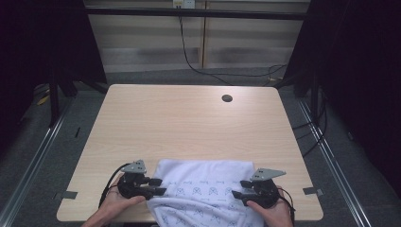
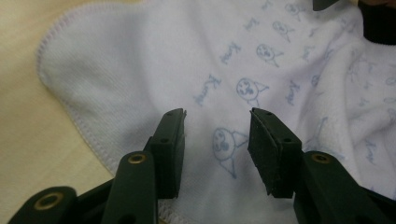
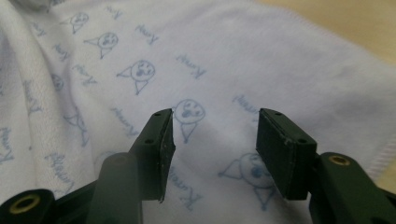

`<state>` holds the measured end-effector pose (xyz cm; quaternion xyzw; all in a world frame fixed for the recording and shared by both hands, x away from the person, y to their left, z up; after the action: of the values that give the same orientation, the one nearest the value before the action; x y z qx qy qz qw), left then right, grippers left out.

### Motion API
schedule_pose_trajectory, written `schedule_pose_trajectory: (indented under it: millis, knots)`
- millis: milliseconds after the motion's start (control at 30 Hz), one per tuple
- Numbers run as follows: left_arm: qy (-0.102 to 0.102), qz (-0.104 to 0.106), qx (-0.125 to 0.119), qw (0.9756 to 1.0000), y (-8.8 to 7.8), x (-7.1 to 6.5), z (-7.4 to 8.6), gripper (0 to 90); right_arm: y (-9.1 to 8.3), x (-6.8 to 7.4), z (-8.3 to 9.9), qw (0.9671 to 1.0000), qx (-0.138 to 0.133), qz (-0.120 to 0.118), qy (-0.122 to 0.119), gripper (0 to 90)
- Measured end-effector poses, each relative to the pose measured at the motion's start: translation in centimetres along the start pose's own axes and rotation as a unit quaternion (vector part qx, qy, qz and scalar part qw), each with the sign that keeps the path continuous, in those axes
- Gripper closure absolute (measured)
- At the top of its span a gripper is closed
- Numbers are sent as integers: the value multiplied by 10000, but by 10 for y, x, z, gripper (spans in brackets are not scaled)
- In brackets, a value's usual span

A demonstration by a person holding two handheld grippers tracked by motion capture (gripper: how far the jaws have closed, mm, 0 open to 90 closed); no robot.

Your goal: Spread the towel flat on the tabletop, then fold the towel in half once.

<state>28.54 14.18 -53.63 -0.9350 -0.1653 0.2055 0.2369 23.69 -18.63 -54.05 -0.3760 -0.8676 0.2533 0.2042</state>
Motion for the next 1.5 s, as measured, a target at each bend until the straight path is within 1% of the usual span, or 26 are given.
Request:
schedule_pose_trajectory:
  millis: [67,100,167,200,233,267,333,400,433,500,567,633,733,833,867,900,933,1000,1100,1200,1233,1300,1367,1400,1467,1500]
  knots:
    - [-61,-118,-195,9997,-2,9,-10,588,-2,-9,-6,9998,-110,185,38,467]
    - [-75,-227,-228,9995,-1,16,-14,598,-2,-22,-11,9992,-236,293,158,467]
    - [-106,-409,-270,9987,1,28,-20,602,-2,-29,-13,9989,-219,380,164,467]
    - [-152,-465,-298,9984,2,34,-22,603,0,-42,-18,9983,-258,499,122,467]
    - [-200,-520,-297,9980,3,39,-24,603,0,-42,-18,9983,-258,499,122,467]
    - [-204,-610,-280,9975,5,45,-25,602,2,-52,-24,9978,-325,564,143,466]
    - [-270,-756,-270,9964,10,54,-27,596,6,-61,-30,9972,-350,643,133,463]
    - [-334,-767,-282,9961,15,59,-26,586,8,-65,-32,9971,-374,643,131,458]
    - [-348,-809,-215,9959,16,58,-24,547,13,-72,-33,9968,-348,698,156,443]
    - [-212,-825,-126,9963,19,54,-22,522,18,-76,-31,9966,-282,746,187,429]
    - [-157,-779,-144,9967,22,51,-23,509,22,-78,-27,9966,-198,782,144,409]
    - [-53,-790,-37,9969,28,49,-19,500,26,-77,-23,9965,-58,836,54,401]
    - [-18,-794,-5,9968,28,47,-19,520,27,-75,-21,9959,-17,907,-45,400]
    - [107,-782,-11,9969,29,44,-17,666,27,-74,-20,9949,-2,997,-155,434]
    - [95,-751,3,9971,29,44,-17,730,27,-73,-20,9949,2,1002,-131,485]
    - [65,-732,14,9973,28,46,-16,821,26,-70,-20,9954,-49,940,-165,623]
    - [65,-732,14,9973,28,46,-16,841,26,-70,-20,9954,-49,940,-165,623]
    - [18,-706,-6,9975,26,48,-16,849,26,-68,-20,9966,-58,813,-136,760]
    - [-142,-623,-187,9978,21,50,-20,857,29,-66,-22,9981,-82,606,9,864]
    - [-239,-588,-430,9971,12,52,-28,858,30,-68,-27,9983,-190,500,215,875]
    - [-327,-595,-622,9958,6,54,-34,857,27,-67,-33,9983,-317,416,260,877]
    - [-328,-601,-628,9957,4,55,-36,857,25,-67,-38,9980,-411,378,290,877]
    - [-349,-599,-735,9949,-1,55,-43,857,16,-66,-58,9959,-766,274,391,878]
    - [-335,-619,-777,9945,-4,56,-47,857,16,-66,-58,9959,-766,274,391,878]
    - [-304,-702,-921,9928,-10,59,-60,857,12,-67,-80,9944,-975,264,303,878]
    - [-297,-707,-1027,9918,-14,60,-66,857,12,-67,-80,9944,-975,264,303,878]
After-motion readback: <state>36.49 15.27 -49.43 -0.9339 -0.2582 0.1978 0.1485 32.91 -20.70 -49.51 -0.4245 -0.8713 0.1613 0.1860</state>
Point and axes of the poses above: each handheld gripper's, and its own axes: y roughly forward along the jaws, z roughly out of its underside, x roughly to its left, the point moved 7 cm from there along y, roughly forward along the jaws, and after that the axes turned 7 degrees about -x, right-handed, at the moved point
